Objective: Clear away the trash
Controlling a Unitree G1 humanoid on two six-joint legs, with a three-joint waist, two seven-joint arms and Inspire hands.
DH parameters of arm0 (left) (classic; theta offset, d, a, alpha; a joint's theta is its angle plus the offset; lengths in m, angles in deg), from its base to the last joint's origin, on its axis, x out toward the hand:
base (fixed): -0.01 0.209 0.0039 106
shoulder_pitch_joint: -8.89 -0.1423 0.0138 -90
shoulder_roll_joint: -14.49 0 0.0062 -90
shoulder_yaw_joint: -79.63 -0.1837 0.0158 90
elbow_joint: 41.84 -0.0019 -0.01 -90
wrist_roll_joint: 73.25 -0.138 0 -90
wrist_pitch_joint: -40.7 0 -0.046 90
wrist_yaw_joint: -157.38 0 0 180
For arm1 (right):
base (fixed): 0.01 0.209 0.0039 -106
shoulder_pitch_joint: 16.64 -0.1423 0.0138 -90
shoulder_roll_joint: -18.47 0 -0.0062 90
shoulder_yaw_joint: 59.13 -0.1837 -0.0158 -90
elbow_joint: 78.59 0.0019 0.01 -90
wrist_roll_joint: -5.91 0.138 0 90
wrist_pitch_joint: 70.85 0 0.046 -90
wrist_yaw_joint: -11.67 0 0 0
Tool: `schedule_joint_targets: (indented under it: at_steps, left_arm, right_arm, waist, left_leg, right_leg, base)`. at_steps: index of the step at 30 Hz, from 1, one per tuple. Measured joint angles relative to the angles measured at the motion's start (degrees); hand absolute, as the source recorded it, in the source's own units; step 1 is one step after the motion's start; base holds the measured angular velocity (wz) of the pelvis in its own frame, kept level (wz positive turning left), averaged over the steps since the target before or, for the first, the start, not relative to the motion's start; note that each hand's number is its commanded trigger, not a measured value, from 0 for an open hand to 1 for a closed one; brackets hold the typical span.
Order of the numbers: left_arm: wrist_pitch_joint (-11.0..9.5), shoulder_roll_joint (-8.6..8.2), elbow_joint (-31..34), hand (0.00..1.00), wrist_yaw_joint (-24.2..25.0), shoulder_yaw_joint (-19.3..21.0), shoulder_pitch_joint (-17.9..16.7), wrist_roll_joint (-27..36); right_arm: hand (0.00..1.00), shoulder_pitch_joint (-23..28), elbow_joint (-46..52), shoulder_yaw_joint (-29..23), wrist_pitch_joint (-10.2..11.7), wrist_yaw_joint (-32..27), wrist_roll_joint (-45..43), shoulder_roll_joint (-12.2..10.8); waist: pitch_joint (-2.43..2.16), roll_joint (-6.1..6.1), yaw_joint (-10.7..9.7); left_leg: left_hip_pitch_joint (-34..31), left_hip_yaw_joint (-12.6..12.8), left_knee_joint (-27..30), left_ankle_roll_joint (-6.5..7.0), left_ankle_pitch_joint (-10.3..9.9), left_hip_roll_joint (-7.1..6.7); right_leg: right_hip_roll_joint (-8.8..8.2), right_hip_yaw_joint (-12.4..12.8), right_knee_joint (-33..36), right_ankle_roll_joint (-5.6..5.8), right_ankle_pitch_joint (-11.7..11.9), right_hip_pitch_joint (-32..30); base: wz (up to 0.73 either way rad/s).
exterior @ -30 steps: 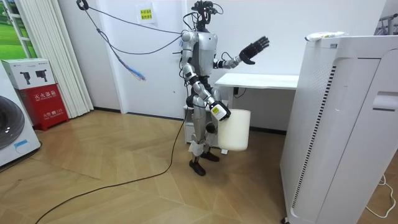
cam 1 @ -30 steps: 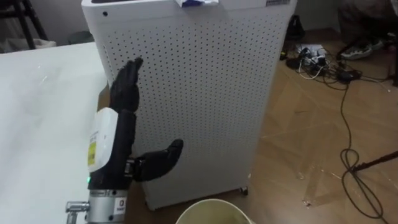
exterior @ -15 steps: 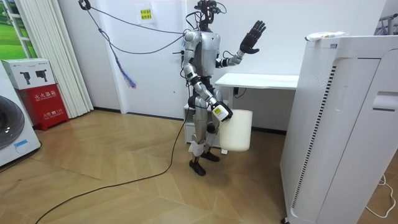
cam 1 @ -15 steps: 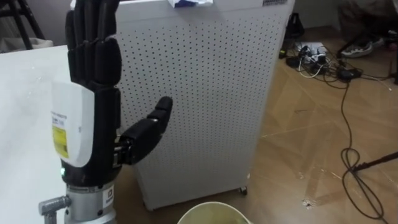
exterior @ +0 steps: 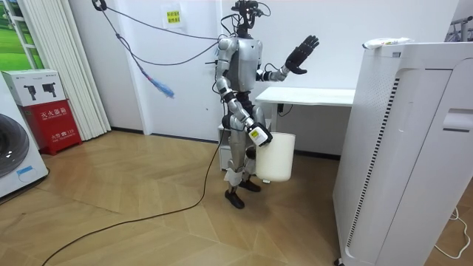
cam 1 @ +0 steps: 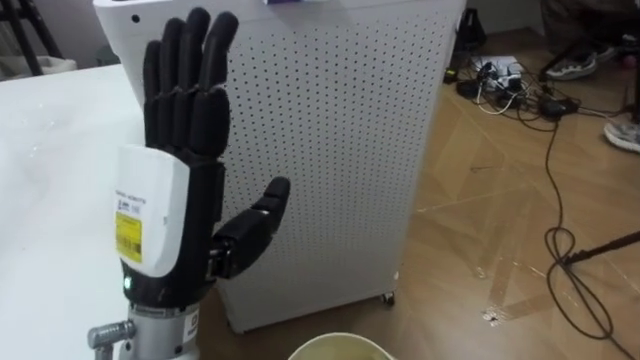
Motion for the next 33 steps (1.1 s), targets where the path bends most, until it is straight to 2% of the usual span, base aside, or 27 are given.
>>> schedule_joint_targets:
  at_steps: [2, 7, 9, 10, 11, 12, 13, 14, 15, 16, 17, 18, 20, 21, 22, 23, 24, 26, 28, 29, 30, 32, 33]
  left_arm:
    - [0.0, 0.03, -0.1, 0.00, 0.8, -0.5, -1.0, 0.5]
    - [-0.1, 0.20, -0.9, 0.00, 1.1, -1.4, -0.8, 0.4]
    - [-0.1, 0.40, -1.0, 0.00, 1.1, -1.4, -0.8, 0.4]
    - [-0.1, 0.50, -1.2, 0.00, 1.1, -1.6, -0.9, 0.4]
    - [-0.2, 0.40, -1.2, 0.00, 1.0, -1.9, -0.8, 0.4]
    - [-0.3, 0.31, -1.2, 0.00, 1.0, -1.9, -0.6, 0.3]
    - [-0.3, 0.15, -1.2, 0.00, 0.9, -1.9, -0.5, 0.3]
    - [-0.3, -0.05, -1.2, 0.00, 0.6, -1.9, -0.5, 0.1]
    - [-0.3, -0.19, -1.2, 0.00, 0.3, -1.8, -0.5, -0.3]
    - [-0.5, -0.24, -1.2, 0.00, -0.5, -1.8, -0.5, -1.2]
    - [-1.1, 0.24, -1.2, 0.00, -1.4, -1.8, -0.3, -1.2]
    - [-1.4, 0.41, -1.2, 0.00, -1.7, -1.8, -0.2, -1.2]
    - [-1.9, 0.72, -1.0, 0.00, -2.0, -1.9, 0.7, -1.4]
    - [-2.1, 0.85, -1.0, 0.00, -2.0, -1.9, 1.4, -1.5]
    - [-2.2, 0.91, -1.1, 0.00, -2.0, -1.9, 2.8, -1.4]
    - [-2.3, 0.98, -1.1, 0.00, -2.0, -1.9, 4.4, -1.4]
    - [-2.4, 0.98, -1.1, 0.00, -2.1, -1.9, 5.2, -1.4]
    - [-2.7, 1.10, -1.0, 0.00, -3.3, -2.0, 7.5, -1.3]
    - [-2.8, 1.42, -1.0, 0.00, -3.6, -2.1, 8.3, -1.1]
    - [-2.7, 1.70, -1.0, 0.00, -3.9, -2.1, 9.3, -1.2]
    - [-2.7, 1.71, -1.0, 0.00, -4.0, -2.1, 9.9, -1.2]
    - [-2.7, 1.74, -0.5, 0.00, -4.2, -2.1, 11.2, -1.2]
    - [-2.6, 1.74, -0.5, 0.00, -4.2, -2.1, 11.3, -1.2]
  right_arm:
    - [1.00, 0.2, -0.1, 0.0, 0.0, 0.5, -2.3, 0.2]
    - [1.00, 0.3, -0.6, 0.0, 0.0, 0.8, -3.3, 0.7]
    - [1.00, 0.3, -0.6, 0.0, 0.0, 0.6, -3.3, 0.6]
    - [1.00, 0.3, -1.2, 0.1, 0.0, 0.6, -3.2, 0.4]
    - [1.00, 0.3, -1.8, 0.0, 0.0, 0.4, -3.2, 0.4]
    - [1.00, 0.2, -2.1, -0.1, 0.0, 0.2, -3.1, 0.5]
    - [1.00, 0.2, -2.9, -0.1, 0.0, -0.3, -3.1, 0.5]
    - [1.00, 0.4, -3.0, 0.0, -0.2, -0.7, -3.2, 0.9]
    - [1.00, 0.4, -3.1, 0.0, -0.4, -0.8, -3.2, 1.1]
    - [1.00, 0.4, -3.2, 0.0, -0.6, -0.9, -3.1, 1.5]
    - [1.00, 0.4, -3.2, 0.0, -0.6, -1.3, -3.0, 1.7]
    - [1.00, 0.4, -3.2, 0.0, -0.6, -1.5, -2.7, 1.8]
    - [1.00, 0.4, -3.1, -0.1, -0.6, -2.0, -1.7, 2.2]
    - [1.00, 0.4, -3.1, -0.1, -0.6, -2.3, -1.5, 2.3]
    - [1.00, 0.4, -3.3, -0.2, -0.6, -2.6, -1.3, 2.6]
    - [1.00, 0.5, -3.4, -0.1, -0.6, -2.8, -1.0, 2.7]
    - [1.00, 0.5, -3.3, 0.0, -0.6, -2.8, -1.0, 2.6]
    - [1.00, 0.4, -3.2, 0.1, -0.6, -2.6, -0.4, 2.5]
    - [1.00, 0.4, -3.4, 0.1, -0.6, -2.5, 0.4, 2.0]
    - [1.00, 0.1, -3.4, 0.1, -0.6, -2.5, 0.6, 1.5]
    - [1.00, -0.1, -3.4, 0.1, -0.6, -2.5, 0.6, 1.5]
    - [1.00, -0.3, -3.0, 0.1, -0.6, -2.3, 0.5, 1.2]
    - [1.00, -0.4, -3.0, 0.1, -0.6, -2.3, 0.4, 1.2]
  waist:
    - [-0.03, 0.03, -1.1]
    - [-0.06, 0.00, -1.6]
    - [0.11, -0.48, -1.5]
    - [0.47, -1.11, -1.4]
    - [0.22, -1.14, -1.3]
    - [0.20, -1.04, -1.3]
    - [0.15, -0.96, -1.3]
    - [0.14, -0.75, -0.9]
    - [-0.02, -0.27, -0.7]
    - [-0.36, 0.21, -0.6]
    - [-0.44, -0.08, -0.8]
    - [-0.48, -0.28, -0.9]
    - [-0.54, -0.40, -1.0]
    - [-0.55, -0.42, -1.0]
    - [-0.59, -0.34, -1.0]
    - [-0.62, -0.29, -1.3]
    - [-0.55, -0.40, -1.3]
    - [-0.52, -0.40, -1.4]
    - [-0.34, 0.04, -1.6]
    - [-0.33, 0.21, -1.5]
    - [-0.21, 0.41, -1.4]
    - [-0.19, 0.51, -1.0]
    - [-0.19, 0.50, -1.0]
  left_leg:
    - [0.0, -0.1, 0.0, -0.05, 0.0, 0.08]
    - [-0.9, -1.2, 1.5, -0.26, 0.2, 0.16]
    - [-3.5, -1.4, 6.3, -1.18, 0.7, 0.13]
    - [-6.2, -2.1, 10.2, -2.52, 0.9, 0.04]
    - [-7.9, -4.0, 7.3, -3.23, 1.2, -0.05]
    - [-8.8, -5.1, 5.5, -3.73, 1.7, 0.03]
    - [-10.1, -6.7, 2.1, -4.37, 3.1, 0.13]
    - [-10.9, -7.4, -0.5, -4.11, 5.7, 0.47]
    - [-10.9, -7.4, -1.1, -3.99, 7.2, 0.81]
    - [-10.2, -6.9, -1.1, -2.67, 9.1, 0.26]
    - [-9.4, -6.4, -0.8, -1.26, 9.4, -1.26]
    - [-9.3, -5.9, -0.4, -0.54, 8.9, -1.97]
    - [-9.6, -5.1, 2.7, 1.70, 6.6, -4.83]
    - [-9.6, -4.6, 3.4, 2.34, 5.8, -5.41]
    - [-9.3, -3.9, 4.7, 3.41, 4.5, -6.56]
    - [-8.7, -3.9, 5.7, 4.48, 3.4, -7.99]
    - [-8.3, -3.9, 6.1, 5.01, 2.7, -8.66]
    - [-6.6, -4.0, 7.3, 6.94, 0.4, -10.59]
    - [-4.7, -4.7, 7.2, 7.97, -0.6, -11.05]
    - [-4.3, -5.2, 7.0, 8.40, -0.9, -11.18]
    - [-4.3, -5.6, 7.0, 8.52, -1.0, -11.13]
    - [-4.2, -6.2, 5.3, 9.13, -0.7, -10.92]
    - [-4.1, -6.2, 5.0, 9.24, -0.6, -10.92]
  right_leg:
    - [0.01, -0.2, 0.1, -0.14, -0.1, 0.1]
    - [-0.20, -1.4, 0.0, -0.38, -0.3, 0.3]
    - [-0.67, -1.0, 0.1, -0.44, -0.2, 0.8]
    - [-1.20, -0.6, 0.2, -0.43, -0.3, 1.4]
    - [-1.33, -0.2, 0.2, -0.22, -0.5, 1.5]
    - [-1.40, -0.2, 0.4, 0.04, -0.8, 1.4]
    - [-1.68, 0.2, 1.1, 0.68, -1.6, 1.5]
    - [-1.96, 0.7, 2.0, 1.39, -2.4, 1.8]
    - [-2.30, 0.7, 2.4, 1.76, -2.8, 2.1]
    - [-3.24, 0.7, 3.3, 2.87, -3.8, 2.3]
    - [-5.03, 0.7, 4.8, 4.05, -5.0, 2.3]
    - [-5.96, 0.7, 5.5, 4.64, -5.5, 2.3]
    - [-9.45, 0.4, 8.2, 7.03, -7.2, 2.6]
    - [-10.31, 0.5, 9.4, 7.69, -7.7, 2.8]
    - [-11.81, 0.7, 12.8, 8.18, -8.0, 2.1]
    - [-13.68, 1.0, 17.1, 8.17, -7.9, 1.5]
    - [-14.35, 1.6, 19.2, 8.19, -7.9, 1.2]
    - [-16.58, 3.1, 26.1, 7.86, -5.9, -0.1]
    - [-16.71, 4.4, 28.6, 7.11, -3.0, -0.8]
    - [-16.04, 5.1, 28.7, 7.38, -2.8, -1.5]
    - [-15.41, 5.3, 28.4, 7.63, -3.3, -2.0]
    - [-12.77, 5.4, 23.3, 7.75, -5.6, -4.7]
    - [-12.04, 5.5, 21.2, 7.78, -5.6, -5.0]
  base:
    - [0.02]
    - [0.08]
    - [0.08]
    - [0.08]
    - [0.11]
    - [0.13]
    - [0.00]
    - [-0.16]
    - [-0.23]
    - [-0.09]
    - [0.00]
    - [0.07]
    - [0.08]
    - [0.08]
    - [0.16]
    - [0.18]
    - [0.28]
    - [0.20]
    - [0.11]
    - [0.12]
    - [0.19]
    - [0.12]
    - [0.00]
